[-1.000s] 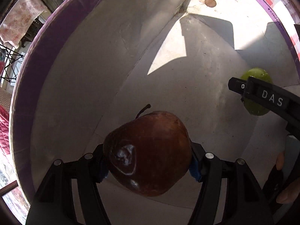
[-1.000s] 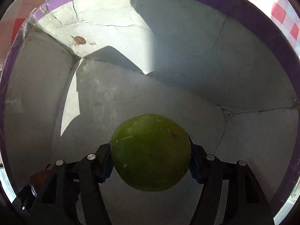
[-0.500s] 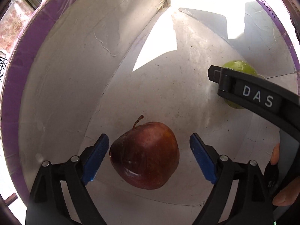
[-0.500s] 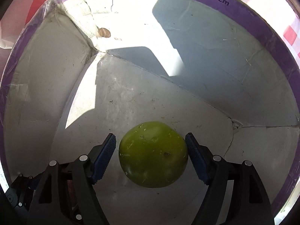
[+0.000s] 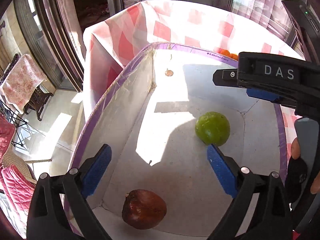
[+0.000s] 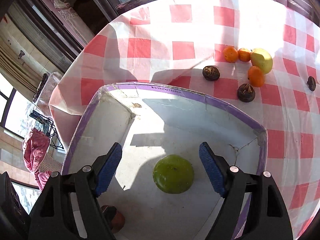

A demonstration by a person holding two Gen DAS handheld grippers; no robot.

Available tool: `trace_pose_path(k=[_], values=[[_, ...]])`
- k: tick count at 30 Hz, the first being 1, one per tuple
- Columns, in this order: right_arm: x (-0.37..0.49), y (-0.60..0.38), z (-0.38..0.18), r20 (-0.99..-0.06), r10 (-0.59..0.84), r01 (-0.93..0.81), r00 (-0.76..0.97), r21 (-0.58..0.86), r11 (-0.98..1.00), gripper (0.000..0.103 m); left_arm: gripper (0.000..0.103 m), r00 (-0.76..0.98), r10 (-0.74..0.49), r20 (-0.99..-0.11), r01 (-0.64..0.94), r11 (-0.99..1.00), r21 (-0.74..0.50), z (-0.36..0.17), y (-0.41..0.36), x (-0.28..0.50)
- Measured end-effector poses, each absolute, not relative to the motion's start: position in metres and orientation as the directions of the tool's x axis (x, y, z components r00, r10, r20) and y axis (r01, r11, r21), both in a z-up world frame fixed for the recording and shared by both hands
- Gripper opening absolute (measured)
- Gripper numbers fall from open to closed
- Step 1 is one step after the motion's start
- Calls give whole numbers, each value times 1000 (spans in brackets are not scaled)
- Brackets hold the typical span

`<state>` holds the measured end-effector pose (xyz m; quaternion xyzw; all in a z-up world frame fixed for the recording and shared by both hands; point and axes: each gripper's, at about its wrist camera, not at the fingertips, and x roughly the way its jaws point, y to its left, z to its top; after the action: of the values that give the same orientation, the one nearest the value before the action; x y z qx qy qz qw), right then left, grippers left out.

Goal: Organize fruits
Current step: 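Open both tools to release the pomelo and apple in the box, then grasp a dark passion fruit with each tool from the cloth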

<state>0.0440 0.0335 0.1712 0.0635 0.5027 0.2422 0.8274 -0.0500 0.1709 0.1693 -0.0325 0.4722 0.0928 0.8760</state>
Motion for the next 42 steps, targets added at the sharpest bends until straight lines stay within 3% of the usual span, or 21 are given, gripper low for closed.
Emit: trace_pose_path(k=[5, 9, 14, 21, 27, 32, 38, 41, 42], values=[[44, 0, 213, -627, 514, -390, 586, 338, 857, 85, 101, 643, 329, -692, -316, 936, 152, 191, 160, -56], [48, -60, 204, -550, 453, -370, 702, 262, 891, 87, 101, 682, 305, -665, -288, 948, 139, 211, 116, -32], [68, -148, 162, -631, 274, -195, 726, 194, 962, 87, 101, 747, 152, -647, -148, 987, 61, 210, 45, -9], [110, -249, 87, -764, 143, -61, 629, 135, 989, 86, 101, 679, -68, -731, 41, 998, -55, 166, -61, 50], [163, -247, 49, -795, 166, -220, 583, 42, 975, 80, 101, 562, 30, -827, 48, 996, 69, 99, -120, 90], [223, -231, 38, -773, 106, -243, 625, -64, 968, 78, 101, 482, 90, -871, 3, 995, 104, 55, -127, 106], [274, -218, 24, -755, -14, -177, 656, -172, 969, 78, 101, 488, 136, -862, -75, 991, 114, 27, -118, 135], [286, -228, 16, -771, 17, -153, 637, -105, 983, 77, 101, 512, 156, -845, -118, 987, 111, 22, -112, 156], [286, -231, 15, -769, 40, -159, 638, -81, 984, 71, 101, 517, 162, -841, -133, 985, 109, 21, -110, 163]])
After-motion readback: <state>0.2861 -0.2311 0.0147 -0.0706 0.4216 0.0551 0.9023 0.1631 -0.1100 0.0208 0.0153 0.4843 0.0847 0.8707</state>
